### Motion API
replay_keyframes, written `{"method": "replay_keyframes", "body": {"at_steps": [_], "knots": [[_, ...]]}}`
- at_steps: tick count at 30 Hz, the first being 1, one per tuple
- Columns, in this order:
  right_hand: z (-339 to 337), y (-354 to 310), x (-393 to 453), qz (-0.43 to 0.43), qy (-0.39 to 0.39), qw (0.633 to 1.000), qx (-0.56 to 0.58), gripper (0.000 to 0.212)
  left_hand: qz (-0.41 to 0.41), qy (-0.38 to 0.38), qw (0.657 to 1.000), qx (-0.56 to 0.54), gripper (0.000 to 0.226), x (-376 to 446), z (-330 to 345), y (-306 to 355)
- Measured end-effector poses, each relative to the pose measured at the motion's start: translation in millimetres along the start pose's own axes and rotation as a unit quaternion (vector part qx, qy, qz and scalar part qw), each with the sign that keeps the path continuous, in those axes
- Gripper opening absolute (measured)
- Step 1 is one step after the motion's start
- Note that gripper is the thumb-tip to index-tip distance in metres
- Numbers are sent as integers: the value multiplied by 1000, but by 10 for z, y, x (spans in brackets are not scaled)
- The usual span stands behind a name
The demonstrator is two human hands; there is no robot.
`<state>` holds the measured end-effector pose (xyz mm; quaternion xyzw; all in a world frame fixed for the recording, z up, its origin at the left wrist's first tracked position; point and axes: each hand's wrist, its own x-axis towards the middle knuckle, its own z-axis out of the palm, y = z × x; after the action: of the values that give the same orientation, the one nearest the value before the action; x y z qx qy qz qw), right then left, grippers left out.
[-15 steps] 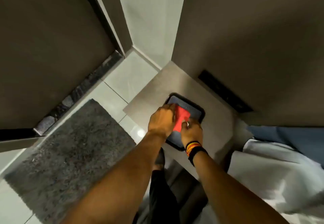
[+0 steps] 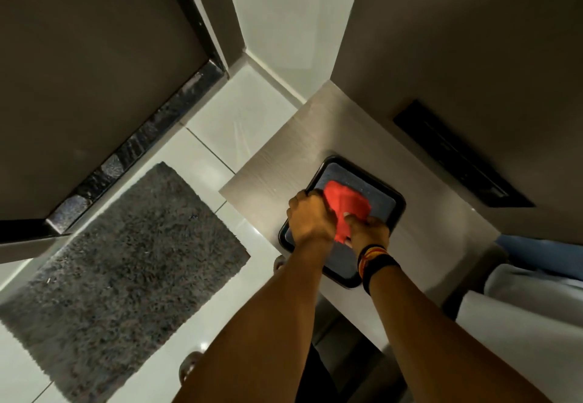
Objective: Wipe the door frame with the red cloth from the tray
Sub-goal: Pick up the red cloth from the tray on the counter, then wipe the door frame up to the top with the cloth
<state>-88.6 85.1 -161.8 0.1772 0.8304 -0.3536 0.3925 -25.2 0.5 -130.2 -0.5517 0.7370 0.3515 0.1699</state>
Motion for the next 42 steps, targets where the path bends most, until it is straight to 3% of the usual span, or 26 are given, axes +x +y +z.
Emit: {"method": "replay_keyframes", "body": {"at_steps": [3, 7, 10, 12, 14, 15, 18, 20, 25, 27, 32, 37, 42], "knots": [[-91, -176, -207, -9, -12, 999, 37, 16, -6, -4, 997, -72, 30, -81, -242, 14], [-192, -663, -734, -98, -45, 992, 63, 15, 3, 20, 982, -190, 34, -309, -798, -26], [-119, -1176, -1279, -173, -100, 977, 72, 14, 7, 51, 957, -286, 21, -521, -1457, -114], [82, -1619, -1801, -224, -140, 961, 79, 23, 16, 105, 937, -334, 12, -699, -2072, -271], [237, -1891, -2188, -270, -162, 947, 68, 16, 27, 149, 921, -359, 6, -864, -2565, -348], [386, -2137, -2592, -300, -178, 935, 65, 11, 42, 197, 908, -368, 4, -986, -2959, -457], [783, -2663, -3753, -383, -252, 885, 77, 37, 74, 310, 874, -368, 18, -1476, -4058, -877], [916, -2949, -4381, -419, -268, 864, 78, 44, 91, 362, 856, -358, 9, -1788, -4620, -984], [1621, -3412, -6634, -554, -383, 738, 41, 43, 105, 541, 757, -352, 14, -3113, -6302, -1995], [1837, -3457, -7531, -609, -407, 679, 46, 35, 101, 600, 711, -352, 14, -3698, -6814, -2436], [2220, -3110, -9309, -674, -450, 581, 73, 32, 99, 696, 623, -344, 13, -4862, -7607, -3458], [2712, -2529, -10140, -691, -485, 532, 75, 35, 41, 717, 604, -345, 17, -5342, -7807, -4450], [3284, -1916, -10174, -697, -470, 535, 90, 33, 10, 704, 604, -372, 21, -5291, -7613, -5204]]}}
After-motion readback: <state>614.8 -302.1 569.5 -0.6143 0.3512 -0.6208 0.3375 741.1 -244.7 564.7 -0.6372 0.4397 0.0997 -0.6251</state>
